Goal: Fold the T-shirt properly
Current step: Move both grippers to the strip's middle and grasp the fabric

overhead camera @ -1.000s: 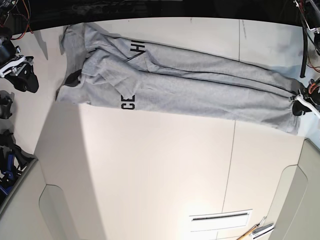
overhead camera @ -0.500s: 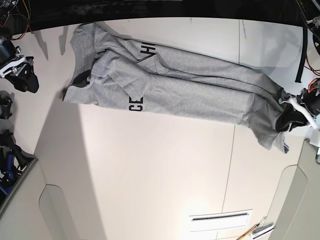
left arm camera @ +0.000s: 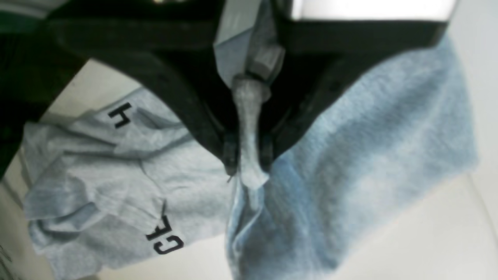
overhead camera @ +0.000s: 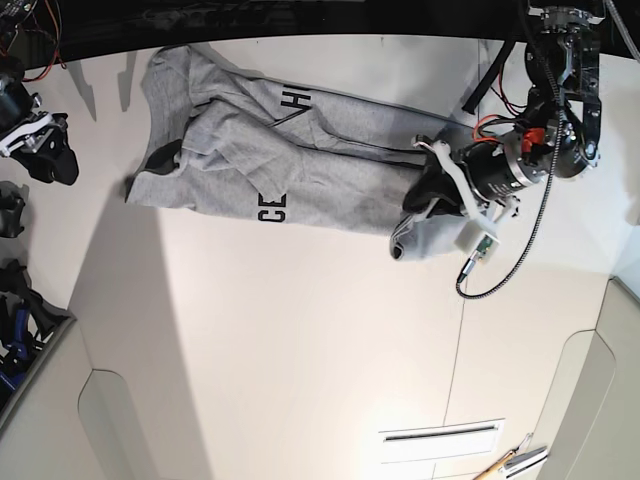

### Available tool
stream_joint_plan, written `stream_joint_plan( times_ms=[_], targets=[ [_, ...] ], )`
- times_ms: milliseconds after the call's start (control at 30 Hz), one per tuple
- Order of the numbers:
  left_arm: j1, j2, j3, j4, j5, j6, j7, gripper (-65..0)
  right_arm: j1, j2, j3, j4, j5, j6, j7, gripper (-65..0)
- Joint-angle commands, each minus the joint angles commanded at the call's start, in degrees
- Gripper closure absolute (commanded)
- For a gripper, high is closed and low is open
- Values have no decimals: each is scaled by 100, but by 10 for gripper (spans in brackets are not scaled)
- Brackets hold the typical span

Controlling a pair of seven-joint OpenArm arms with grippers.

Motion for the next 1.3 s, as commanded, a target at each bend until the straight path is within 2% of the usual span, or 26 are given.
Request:
stream_joint_plan(
  times_ms=[33, 100, 267, 400, 533, 567, 633, 667, 700, 767, 800, 867, 967, 1100, 1200, 1300],
  targets=[
    [0, 33, 127, -90, 133, 4, -81, 0, -20, 0, 0, -15, -2, 0, -4, -332],
    [0, 72, 354, -280, 216, 24, -142, -53, -26, 2, 0, -81, -22, 2, -55, -376],
    [0, 363, 660, -634, 219, 20, -144, -169, -26, -79, 0, -184, 50, 2, -85, -375],
    [15, 605, 704, -737, 190, 20, -153, -309, -24, -238, 0, -173, 308, 55, -109, -375],
    [17, 614, 704, -741, 22, 20, -157, -314, -15, -431, 0, -83, 664, 63, -153, -373],
    [17, 614, 704, -741, -85, 20, -155, -314, -4, -492, 0, -22, 968, 74, -275, -373],
    [17, 616, 704, -741, -376, 20, -131, -314, 7, -667, -2, 223, 1161, 146, -361, -371],
    [17, 616, 704, -741, -518, 20, -131, -314, 2, -756, -9, 382, 1161, 142, -363, -338],
    [15, 616, 704, -741, -586, 20, -131, -314, -11, -833, -31, 551, 1172, 142, -361, -270],
    [15, 614, 704, -741, -590, 20, -129, -314, -15, -981, -122, 868, 1207, 140, -369, -71],
    [15, 614, 704, -741, -570, 20, -116, -314, -15, -1043, -223, 992, 1200, 140, -369, 0],
    [15, 614, 704, -741, -555, 17, -116, -314, -11, -1106, -527, 1097, 1174, 142, -363, 0],
    [13, 614, 691, -739, -555, 17, -118, -314, -9, -1165, -1255, 1093, 772, 144, -258, 0],
    [13, 614, 608, -739, -555, 17, -116, -314, -9, -1156, -2295, 1084, -389, 103, 57, 0],
    [13, 614, 540, -739, -553, 17, -114, -314, -7, -1154, -2520, 1012, -1073, 98, 330, 0],
    [15, 612, 474, -739, -549, 17, -111, -314, -4, -1095, -2514, 776, -1375, 98, 544, 0]
  ],
)
